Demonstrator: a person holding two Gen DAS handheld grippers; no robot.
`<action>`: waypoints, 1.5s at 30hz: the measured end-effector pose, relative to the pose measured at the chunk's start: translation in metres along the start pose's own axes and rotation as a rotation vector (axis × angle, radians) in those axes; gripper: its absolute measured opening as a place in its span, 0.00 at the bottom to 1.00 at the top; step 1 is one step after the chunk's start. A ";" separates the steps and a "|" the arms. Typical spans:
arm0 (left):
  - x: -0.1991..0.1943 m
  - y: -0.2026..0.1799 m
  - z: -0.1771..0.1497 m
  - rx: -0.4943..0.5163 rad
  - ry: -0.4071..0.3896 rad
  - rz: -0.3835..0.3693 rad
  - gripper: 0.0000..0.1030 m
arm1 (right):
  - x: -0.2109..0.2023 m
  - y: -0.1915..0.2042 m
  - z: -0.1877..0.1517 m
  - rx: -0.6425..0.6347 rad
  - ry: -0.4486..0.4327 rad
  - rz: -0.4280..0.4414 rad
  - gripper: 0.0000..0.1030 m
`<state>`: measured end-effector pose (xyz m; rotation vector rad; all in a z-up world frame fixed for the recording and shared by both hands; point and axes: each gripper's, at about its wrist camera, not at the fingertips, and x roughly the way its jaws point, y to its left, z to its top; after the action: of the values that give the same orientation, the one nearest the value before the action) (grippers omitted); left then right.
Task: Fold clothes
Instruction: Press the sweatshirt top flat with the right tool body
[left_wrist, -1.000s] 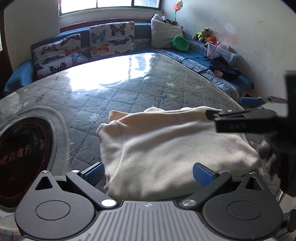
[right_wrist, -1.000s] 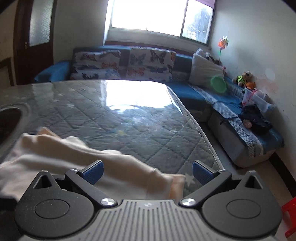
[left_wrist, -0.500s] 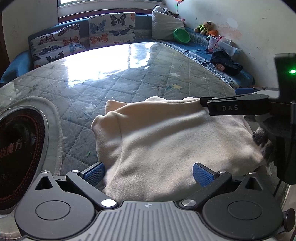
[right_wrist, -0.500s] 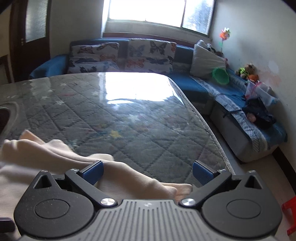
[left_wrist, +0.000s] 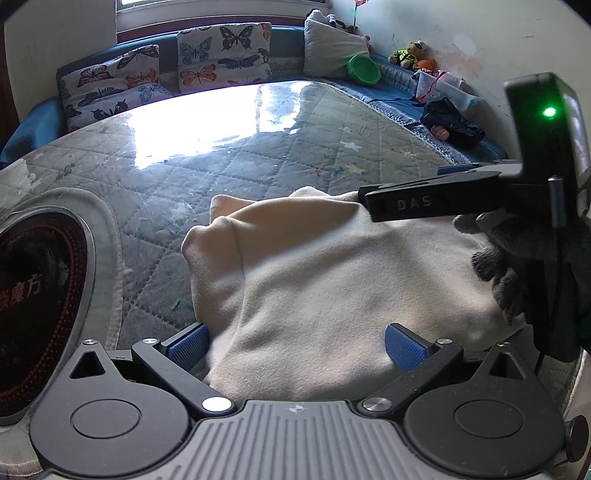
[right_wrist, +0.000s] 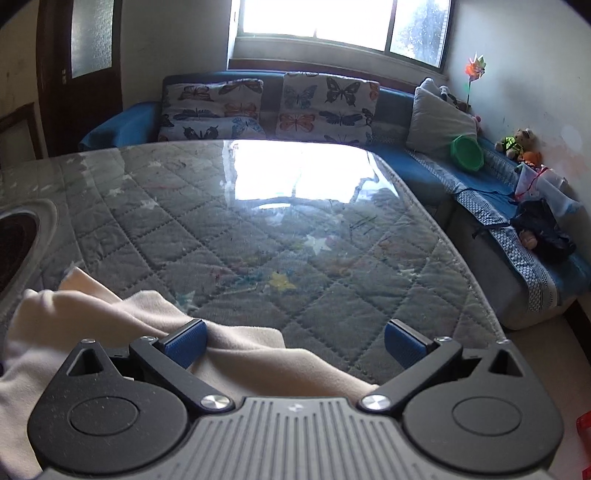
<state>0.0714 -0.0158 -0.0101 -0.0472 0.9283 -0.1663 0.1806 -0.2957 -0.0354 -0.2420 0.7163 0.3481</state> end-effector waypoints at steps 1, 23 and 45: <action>0.000 0.000 0.000 -0.001 0.000 -0.001 1.00 | -0.003 0.002 0.001 -0.007 -0.004 0.008 1.00; 0.003 0.004 0.000 -0.017 0.004 -0.004 1.00 | -0.005 0.037 0.013 -0.111 -0.012 0.104 1.00; 0.005 0.006 -0.001 -0.033 0.011 -0.003 1.00 | 0.017 0.073 0.022 -0.171 0.020 0.168 1.00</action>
<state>0.0747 -0.0103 -0.0156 -0.0779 0.9415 -0.1544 0.1771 -0.2178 -0.0385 -0.3482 0.7288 0.5684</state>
